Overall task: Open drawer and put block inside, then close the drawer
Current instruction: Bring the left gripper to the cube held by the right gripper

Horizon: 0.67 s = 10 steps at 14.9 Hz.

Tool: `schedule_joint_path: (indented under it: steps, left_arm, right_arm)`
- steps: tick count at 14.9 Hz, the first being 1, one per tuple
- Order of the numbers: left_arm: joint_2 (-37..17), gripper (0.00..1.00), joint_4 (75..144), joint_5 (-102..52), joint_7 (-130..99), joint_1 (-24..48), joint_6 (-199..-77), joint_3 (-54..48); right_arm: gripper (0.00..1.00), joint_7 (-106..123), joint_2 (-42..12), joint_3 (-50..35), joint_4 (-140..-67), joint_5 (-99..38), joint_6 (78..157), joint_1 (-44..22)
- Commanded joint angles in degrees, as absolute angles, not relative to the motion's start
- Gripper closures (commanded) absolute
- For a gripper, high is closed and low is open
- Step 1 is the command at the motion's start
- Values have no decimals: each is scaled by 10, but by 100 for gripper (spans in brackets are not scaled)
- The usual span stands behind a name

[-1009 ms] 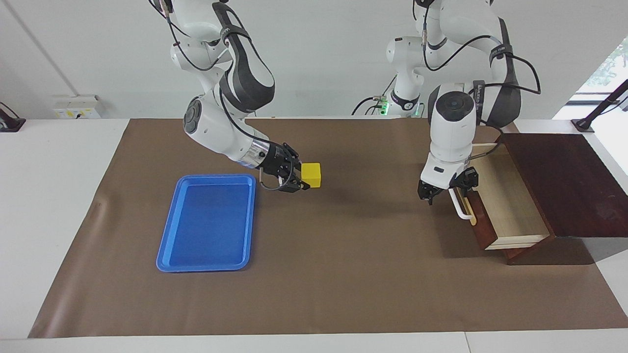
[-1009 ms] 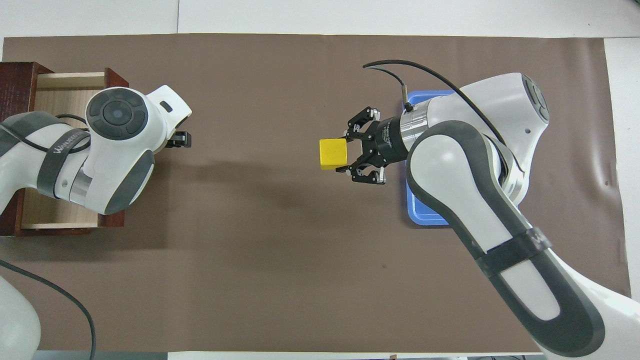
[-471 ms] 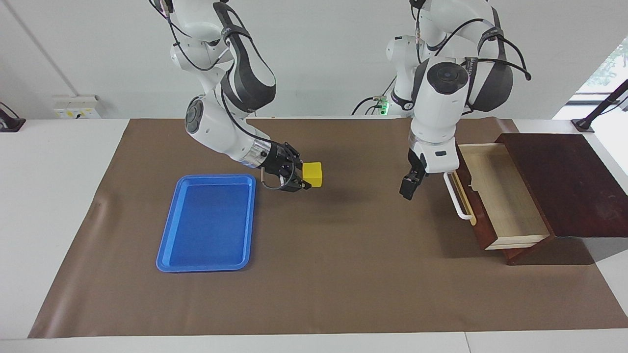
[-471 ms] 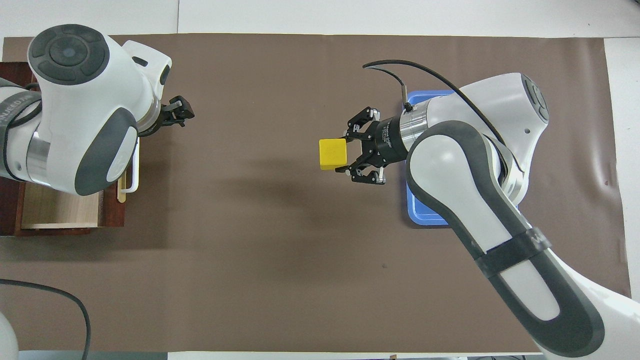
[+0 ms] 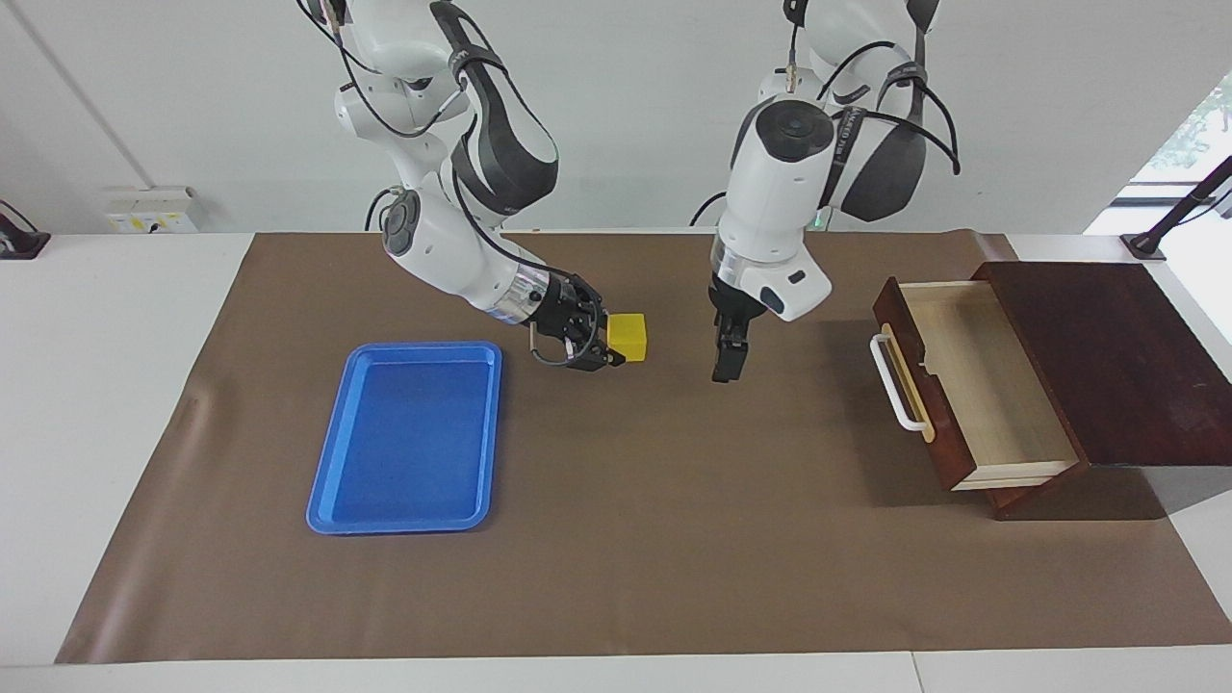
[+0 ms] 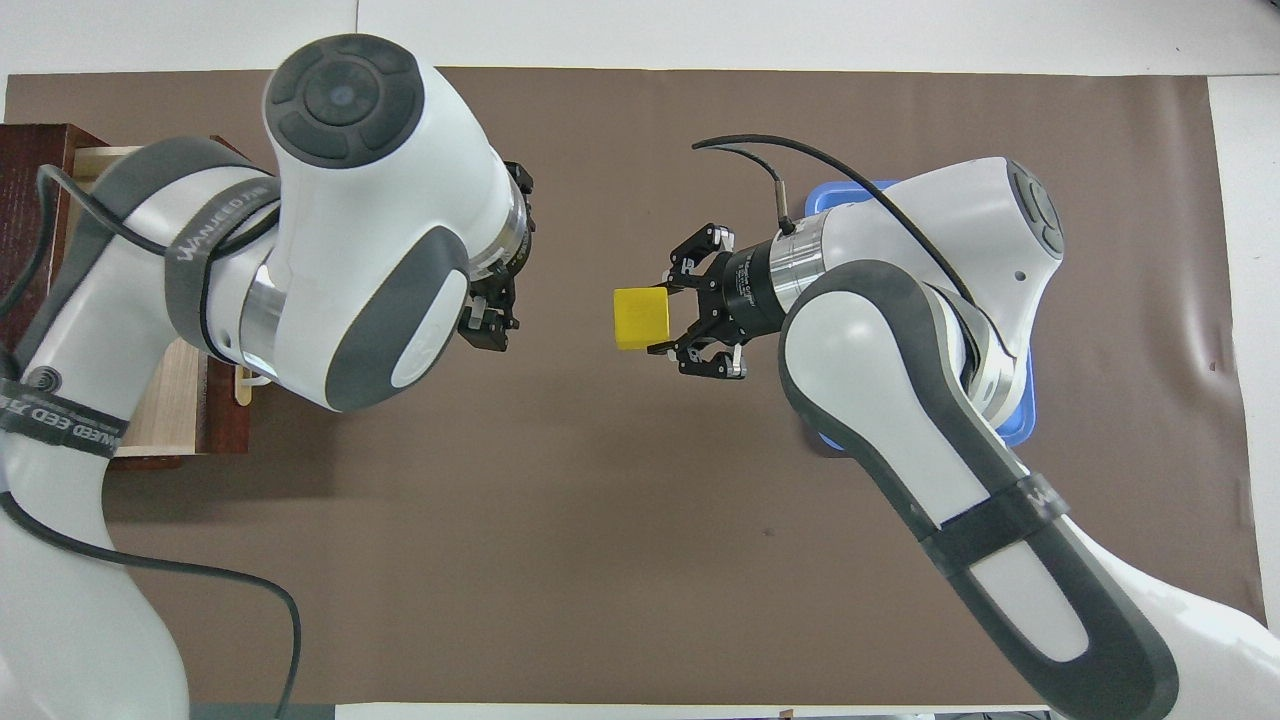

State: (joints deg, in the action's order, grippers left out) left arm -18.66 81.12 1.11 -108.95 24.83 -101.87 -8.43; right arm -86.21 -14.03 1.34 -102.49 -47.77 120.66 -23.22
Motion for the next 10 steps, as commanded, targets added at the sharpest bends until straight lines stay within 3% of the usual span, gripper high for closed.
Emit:
schedule_joint_path:
  steps: [1,10]
  left_arm:
    - [-192,0,800,-5,-1120,272,-1005,-76]
    - [-215,0,795,-22,-1220,323,-1021,-72]
  right_arm:
    - [100,-874,-138,11,-1028,-490,1218,-232]
    - [100,-873,-138,11,-1029,-489,1219,-233]
